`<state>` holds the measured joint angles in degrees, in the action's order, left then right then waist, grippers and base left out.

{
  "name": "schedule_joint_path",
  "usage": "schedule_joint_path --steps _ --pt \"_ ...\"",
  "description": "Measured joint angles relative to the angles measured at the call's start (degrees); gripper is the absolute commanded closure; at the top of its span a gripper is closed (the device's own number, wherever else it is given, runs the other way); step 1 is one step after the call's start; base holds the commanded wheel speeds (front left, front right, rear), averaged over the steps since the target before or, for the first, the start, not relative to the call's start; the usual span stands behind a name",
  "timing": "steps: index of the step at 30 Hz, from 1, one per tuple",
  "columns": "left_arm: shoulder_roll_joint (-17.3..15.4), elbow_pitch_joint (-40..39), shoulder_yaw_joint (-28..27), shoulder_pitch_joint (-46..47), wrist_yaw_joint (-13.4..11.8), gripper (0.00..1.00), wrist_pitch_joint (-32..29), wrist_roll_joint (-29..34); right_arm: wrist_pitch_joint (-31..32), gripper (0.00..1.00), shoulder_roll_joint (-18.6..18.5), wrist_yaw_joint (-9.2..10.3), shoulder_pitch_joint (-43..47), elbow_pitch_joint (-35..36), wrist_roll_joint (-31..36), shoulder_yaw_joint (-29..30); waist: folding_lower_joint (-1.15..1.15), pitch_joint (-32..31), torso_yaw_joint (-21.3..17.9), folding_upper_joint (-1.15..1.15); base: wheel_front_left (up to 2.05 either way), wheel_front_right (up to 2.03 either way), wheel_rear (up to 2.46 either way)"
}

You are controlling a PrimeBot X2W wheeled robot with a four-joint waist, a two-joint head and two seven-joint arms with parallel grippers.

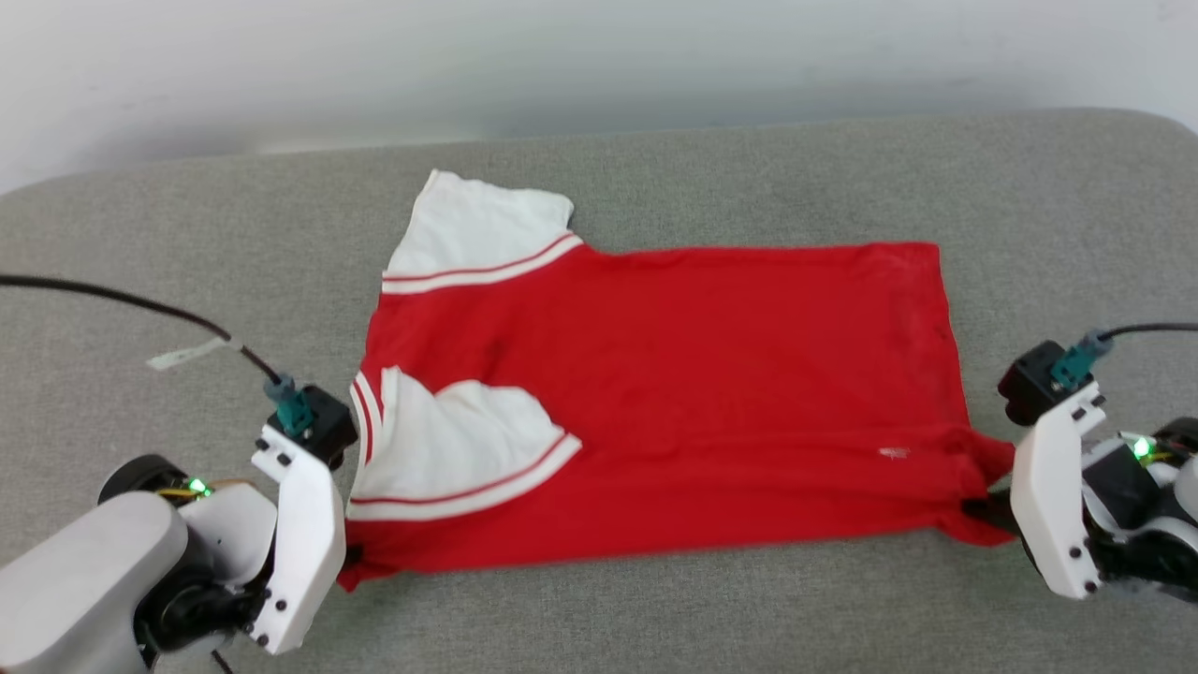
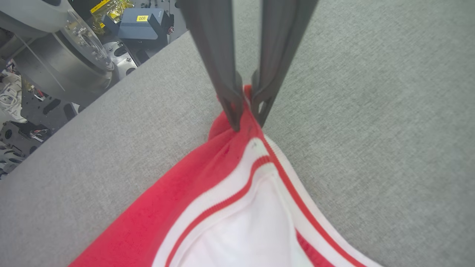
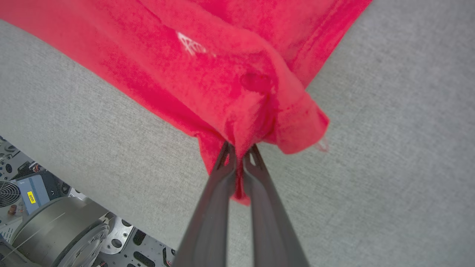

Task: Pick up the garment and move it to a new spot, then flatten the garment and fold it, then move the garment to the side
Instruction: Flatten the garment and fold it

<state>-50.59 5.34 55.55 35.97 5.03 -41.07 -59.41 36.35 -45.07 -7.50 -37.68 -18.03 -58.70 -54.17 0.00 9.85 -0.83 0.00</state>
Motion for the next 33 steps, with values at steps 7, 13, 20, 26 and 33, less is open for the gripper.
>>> schedule_joint_path --steps 7,13,20,26,33 --pt "-3.12 -4.74 0.43 -4.78 -1.03 1.00 0.69 -2.18 0.08 1.00 -5.60 -0.01 3.36 5.33 -1.88 -0.46 0.00 -1.81 0.31 0.00 0.00 0.00 0.00" --pt "-3.50 -5.95 1.53 -7.91 -2.02 1.00 1.72 -2.71 0.99 1.00 -6.94 -0.01 6.76 6.57 -2.79 -0.41 0.00 -1.41 0.50 0.00 0.00 0.00 0.00" --pt "-2.40 -3.07 2.99 -8.73 -2.10 0.75 1.87 -1.74 -0.15 0.42 -3.92 -0.01 9.70 2.29 -2.23 -0.07 0.00 -0.28 0.65 0.00 0.00 0.00 0.00" --pt "-2.79 -3.24 1.30 -7.53 -1.68 0.00 4.21 -0.99 -6.49 0.00 -2.70 -0.01 9.99 2.85 0.71 2.87 0.00 -0.99 0.86 0.00 0.00 0.00 0.00" --pt "-3.65 -2.10 -4.32 -2.65 -3.77 0.00 13.74 3.58 -24.23 0.00 -0.02 -0.01 9.24 4.10 10.48 12.00 0.00 -2.10 0.13 0.00 0.00 0.00 0.00"
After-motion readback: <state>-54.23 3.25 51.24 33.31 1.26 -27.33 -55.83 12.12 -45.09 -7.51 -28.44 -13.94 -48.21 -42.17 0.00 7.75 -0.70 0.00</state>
